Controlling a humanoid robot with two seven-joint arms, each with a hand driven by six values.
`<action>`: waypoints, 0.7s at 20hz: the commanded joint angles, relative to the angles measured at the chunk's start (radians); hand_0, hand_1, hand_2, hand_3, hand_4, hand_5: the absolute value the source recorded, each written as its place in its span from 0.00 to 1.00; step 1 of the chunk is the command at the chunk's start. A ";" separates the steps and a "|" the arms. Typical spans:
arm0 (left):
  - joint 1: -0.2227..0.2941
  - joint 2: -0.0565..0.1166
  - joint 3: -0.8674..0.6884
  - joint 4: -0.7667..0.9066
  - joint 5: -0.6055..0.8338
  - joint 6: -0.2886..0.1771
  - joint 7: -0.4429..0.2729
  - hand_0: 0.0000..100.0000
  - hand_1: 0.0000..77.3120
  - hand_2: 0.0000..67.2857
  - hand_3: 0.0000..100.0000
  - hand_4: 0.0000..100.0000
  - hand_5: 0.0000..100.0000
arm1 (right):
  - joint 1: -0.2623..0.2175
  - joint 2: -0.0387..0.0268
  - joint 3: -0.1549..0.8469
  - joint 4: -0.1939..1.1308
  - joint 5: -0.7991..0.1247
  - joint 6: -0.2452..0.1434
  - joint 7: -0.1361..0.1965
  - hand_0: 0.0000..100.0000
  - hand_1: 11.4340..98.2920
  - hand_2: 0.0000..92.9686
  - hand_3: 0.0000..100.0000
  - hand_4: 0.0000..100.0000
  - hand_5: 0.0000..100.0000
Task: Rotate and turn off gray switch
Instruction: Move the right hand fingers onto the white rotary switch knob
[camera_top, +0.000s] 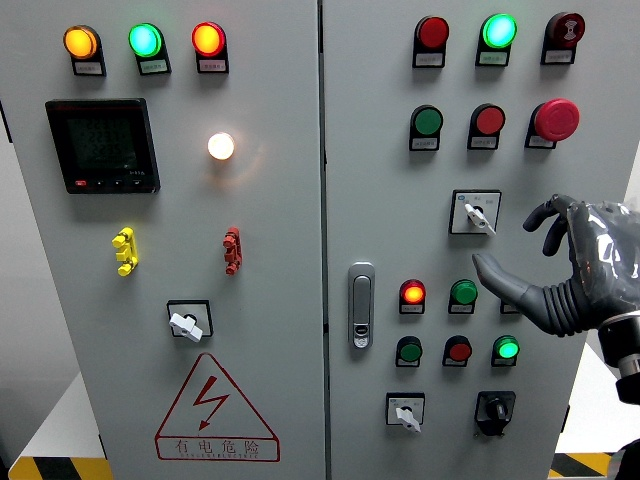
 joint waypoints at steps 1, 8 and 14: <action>0.000 0.000 0.000 0.000 0.000 0.000 0.000 0.34 0.00 0.18 0.22 0.12 0.12 | 0.008 -0.0006 -0.009 -0.019 0.000 -0.003 -0.005 0.00 0.27 0.60 0.76 0.87 0.94; 0.000 0.000 0.000 0.000 0.000 0.000 0.000 0.34 0.00 0.18 0.22 0.12 0.12 | 0.034 -0.0006 -0.016 -0.054 -0.001 -0.003 -0.004 0.00 0.27 0.61 0.76 0.88 0.94; 0.000 0.000 0.000 0.000 0.000 0.000 0.000 0.34 0.00 0.18 0.22 0.12 0.12 | 0.065 0.0010 -0.024 -0.088 -0.001 -0.001 -0.004 0.00 0.26 0.61 0.75 0.88 0.94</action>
